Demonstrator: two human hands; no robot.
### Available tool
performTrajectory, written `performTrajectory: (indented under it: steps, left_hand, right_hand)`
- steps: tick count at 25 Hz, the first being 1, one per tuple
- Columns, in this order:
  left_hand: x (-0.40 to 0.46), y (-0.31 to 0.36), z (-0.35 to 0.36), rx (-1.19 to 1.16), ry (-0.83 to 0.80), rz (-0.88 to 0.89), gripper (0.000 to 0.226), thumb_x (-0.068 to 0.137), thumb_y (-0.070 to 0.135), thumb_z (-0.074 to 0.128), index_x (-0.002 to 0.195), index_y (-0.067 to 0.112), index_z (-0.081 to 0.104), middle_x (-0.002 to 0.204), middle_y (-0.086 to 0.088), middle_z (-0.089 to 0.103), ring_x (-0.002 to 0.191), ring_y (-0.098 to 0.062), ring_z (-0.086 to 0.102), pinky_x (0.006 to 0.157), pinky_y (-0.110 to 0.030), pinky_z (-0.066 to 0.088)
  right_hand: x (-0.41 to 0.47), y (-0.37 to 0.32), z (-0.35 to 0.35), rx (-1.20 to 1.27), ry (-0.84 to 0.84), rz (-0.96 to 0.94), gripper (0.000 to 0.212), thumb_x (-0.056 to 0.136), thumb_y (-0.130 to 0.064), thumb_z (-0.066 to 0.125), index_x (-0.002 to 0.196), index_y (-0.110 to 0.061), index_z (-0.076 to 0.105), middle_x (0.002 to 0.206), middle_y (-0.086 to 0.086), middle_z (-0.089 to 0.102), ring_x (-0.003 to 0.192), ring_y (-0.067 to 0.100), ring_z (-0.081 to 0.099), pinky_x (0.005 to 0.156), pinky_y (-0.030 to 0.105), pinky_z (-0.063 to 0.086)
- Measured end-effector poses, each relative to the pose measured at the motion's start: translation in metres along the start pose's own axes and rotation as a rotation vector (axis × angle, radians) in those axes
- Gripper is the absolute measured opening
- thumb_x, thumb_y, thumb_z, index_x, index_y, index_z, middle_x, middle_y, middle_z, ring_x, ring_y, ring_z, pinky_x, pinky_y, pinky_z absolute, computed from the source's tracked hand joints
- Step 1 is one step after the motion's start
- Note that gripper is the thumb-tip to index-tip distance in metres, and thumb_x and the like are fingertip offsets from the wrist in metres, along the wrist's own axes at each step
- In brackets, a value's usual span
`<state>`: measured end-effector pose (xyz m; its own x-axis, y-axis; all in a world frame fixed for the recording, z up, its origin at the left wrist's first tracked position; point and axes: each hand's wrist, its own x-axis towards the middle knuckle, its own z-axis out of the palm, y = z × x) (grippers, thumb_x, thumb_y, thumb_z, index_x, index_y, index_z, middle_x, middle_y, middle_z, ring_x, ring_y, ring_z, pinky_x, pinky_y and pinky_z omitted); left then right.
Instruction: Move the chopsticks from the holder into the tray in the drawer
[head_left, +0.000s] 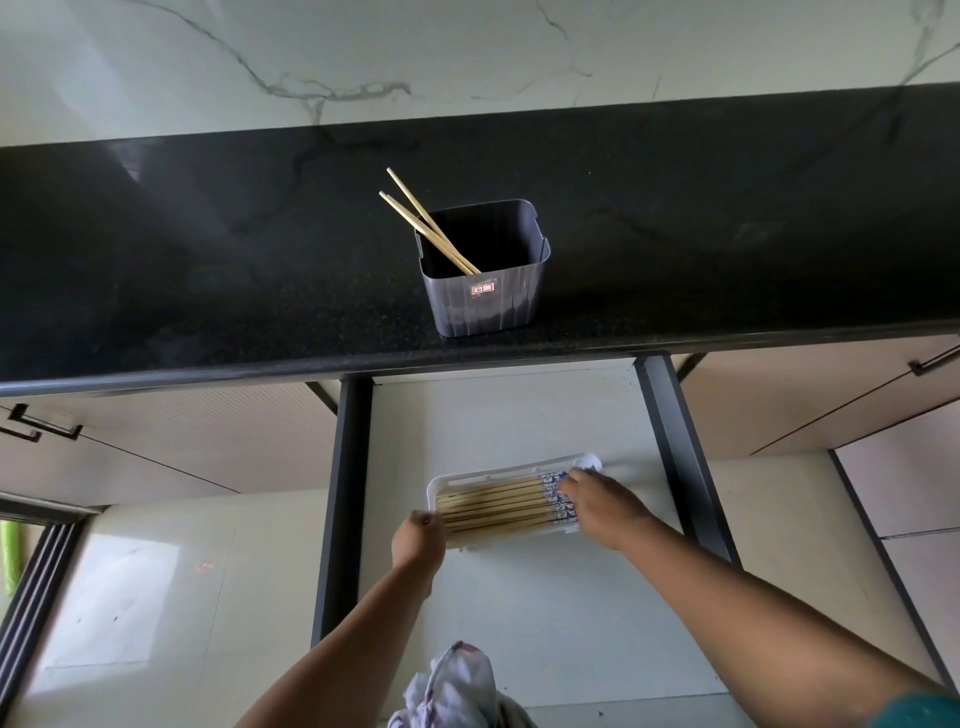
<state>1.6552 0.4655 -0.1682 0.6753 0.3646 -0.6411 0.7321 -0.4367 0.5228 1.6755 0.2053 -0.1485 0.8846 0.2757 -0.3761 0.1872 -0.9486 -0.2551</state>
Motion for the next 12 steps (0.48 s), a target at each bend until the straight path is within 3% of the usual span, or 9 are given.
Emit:
performTrajectory:
  steps: [3, 6, 9, 12]
  left_hand:
    - [0.003, -0.002, 0.0, -0.056, 0.005, -0.012, 0.025, 0.094, 0.034, 0.044, 0.09, 0.015, 0.061, 0.08, -0.004, 0.062, 0.07, -0.018, 0.055, 0.056, -0.027, 0.037]
    - [0.005, -0.002, 0.005, -0.081, -0.038, -0.019, 0.029, 0.095, 0.03, 0.043, 0.1, 0.012, 0.065, 0.094, -0.01, 0.066, 0.083, -0.025, 0.058, 0.064, -0.029, 0.04]
    - [0.004, 0.0, 0.008, -0.126, -0.033, -0.024, 0.028, 0.094, 0.025, 0.044, 0.099, 0.01, 0.066, 0.098, -0.013, 0.068, 0.078, -0.023, 0.055, 0.06, -0.028, 0.037]
    - [-0.002, 0.008, 0.002, -0.033, -0.018, 0.005, 0.035, 0.096, 0.031, 0.044, 0.117, 0.008, 0.06, 0.113, -0.015, 0.065, 0.097, -0.03, 0.059, 0.076, -0.032, 0.043]
  right_hand:
    - [0.004, 0.007, -0.005, 0.422, 0.383, 0.403, 0.041, 0.089, 0.005, 0.041, 0.124, -0.01, 0.056, 0.126, 0.009, 0.055, 0.107, 0.028, 0.059, 0.084, 0.034, 0.05]
    - [0.009, 0.009, -0.009, 0.72, 0.524, 0.73, 0.039, 0.089, 0.005, 0.043, 0.122, -0.004, 0.06, 0.127, 0.016, 0.061, 0.111, 0.034, 0.06, 0.089, 0.034, 0.048]
    - [0.011, 0.01, -0.006, 0.847, 0.417, 0.941, 0.038, 0.092, -0.002, 0.042, 0.125, -0.004, 0.06, 0.131, 0.018, 0.061, 0.118, 0.035, 0.057, 0.092, 0.035, 0.046]
    - [0.006, 0.007, -0.01, 0.858, 0.177, 0.948, 0.038, 0.101, -0.027, 0.037, 0.124, -0.003, 0.056, 0.129, 0.021, 0.06, 0.116, 0.036, 0.056, 0.093, 0.036, 0.044]
